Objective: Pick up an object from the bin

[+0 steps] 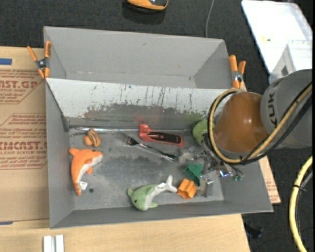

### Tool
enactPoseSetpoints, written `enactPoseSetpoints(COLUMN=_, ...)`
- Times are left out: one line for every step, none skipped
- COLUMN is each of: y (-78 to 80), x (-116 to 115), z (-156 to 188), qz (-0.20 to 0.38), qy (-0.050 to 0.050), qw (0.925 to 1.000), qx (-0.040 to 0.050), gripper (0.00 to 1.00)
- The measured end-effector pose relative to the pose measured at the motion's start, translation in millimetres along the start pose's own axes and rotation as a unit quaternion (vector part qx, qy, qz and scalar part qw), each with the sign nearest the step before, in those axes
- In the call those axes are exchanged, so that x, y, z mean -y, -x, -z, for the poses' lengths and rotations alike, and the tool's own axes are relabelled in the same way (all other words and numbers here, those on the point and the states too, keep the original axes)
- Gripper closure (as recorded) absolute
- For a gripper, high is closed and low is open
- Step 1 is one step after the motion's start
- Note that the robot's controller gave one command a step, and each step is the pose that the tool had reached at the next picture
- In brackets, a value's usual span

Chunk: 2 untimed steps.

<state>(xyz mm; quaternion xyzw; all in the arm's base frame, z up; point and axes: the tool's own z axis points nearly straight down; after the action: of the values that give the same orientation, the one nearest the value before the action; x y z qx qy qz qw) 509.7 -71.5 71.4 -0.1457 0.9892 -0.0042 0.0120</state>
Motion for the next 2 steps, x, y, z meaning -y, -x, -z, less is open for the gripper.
enactPoseSetpoints(y=9.4, x=6.7, z=7.7, qz=0.003, qy=0.002, qw=1.0, qx=-0.0012, gripper=0.0)
enactPoseSetpoints(y=25.5, x=50.3, z=5.8, qz=0.063, qy=0.001, qw=0.998, qx=0.0001, gripper=1.0)
